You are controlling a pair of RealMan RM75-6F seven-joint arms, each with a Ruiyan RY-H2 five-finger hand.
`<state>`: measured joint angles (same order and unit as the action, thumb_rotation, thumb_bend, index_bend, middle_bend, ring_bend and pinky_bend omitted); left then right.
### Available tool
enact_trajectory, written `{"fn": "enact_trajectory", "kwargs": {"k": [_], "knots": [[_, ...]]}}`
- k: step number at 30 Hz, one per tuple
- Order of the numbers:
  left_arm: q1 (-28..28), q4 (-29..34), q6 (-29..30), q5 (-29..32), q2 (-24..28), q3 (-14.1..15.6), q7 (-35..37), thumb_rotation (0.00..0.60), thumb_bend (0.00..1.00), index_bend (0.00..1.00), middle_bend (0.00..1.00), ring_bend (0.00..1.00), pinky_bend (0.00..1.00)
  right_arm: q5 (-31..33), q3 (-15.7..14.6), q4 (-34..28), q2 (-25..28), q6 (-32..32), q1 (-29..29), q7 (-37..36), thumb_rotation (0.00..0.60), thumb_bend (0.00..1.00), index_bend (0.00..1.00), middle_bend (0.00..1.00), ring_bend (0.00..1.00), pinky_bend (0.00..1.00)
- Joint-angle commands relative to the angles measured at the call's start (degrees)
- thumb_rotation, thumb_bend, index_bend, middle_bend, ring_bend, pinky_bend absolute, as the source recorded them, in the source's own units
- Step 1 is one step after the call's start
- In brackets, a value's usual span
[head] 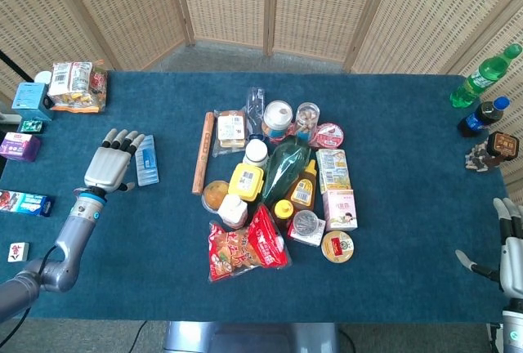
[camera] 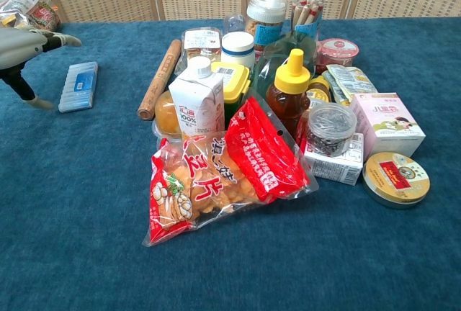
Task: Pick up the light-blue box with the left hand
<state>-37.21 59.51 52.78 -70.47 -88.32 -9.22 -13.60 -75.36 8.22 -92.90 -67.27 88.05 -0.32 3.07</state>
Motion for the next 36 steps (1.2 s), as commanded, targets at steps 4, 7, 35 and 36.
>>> {"fn": "enact_trajectory", "kwargs": {"k": [4,7,35,36], "knots": [[-1.6,-2.8,-1.6,0.4,-2.1,-0.3,-0.2,0.600,0.18,0.01,0.00,0.00,0.00,0.3,0.0,0.3,0.0,0.5,-0.7,-0.7,0.515,0.00,0.00,0.00,0.00,0.00],[-2.2,-3.9,-1.9,0.4,-3.2,-0.5,0.0,0.600,0.18,0.01,0.00,0.00,0.00,0.3,-0.1,0.5,0.1,0.7,-1.0,-1.0,0.517,0.00,0.00,0.00,0.00,0.00],[-7.5,3.6,-13.4,7.3,1.2,-3.7,4.9,0.600,0.18,0.18,0.05,0.00,0.00,0.7,-0.2,1.3,-0.2,1.4,-2.9,-2.8,0.516,0.00,0.00,0.00,0.00,0.00],[-7.6,3.8,-13.8,7.7,1.4,-3.6,4.8,0.600,0.18,0.18,0.06,0.00,0.00,0.7,-0.1,1.3,-0.2,1.4,-2.9,-2.8,0.517,0.00,0.00,0.00,0.00,0.00]]}}
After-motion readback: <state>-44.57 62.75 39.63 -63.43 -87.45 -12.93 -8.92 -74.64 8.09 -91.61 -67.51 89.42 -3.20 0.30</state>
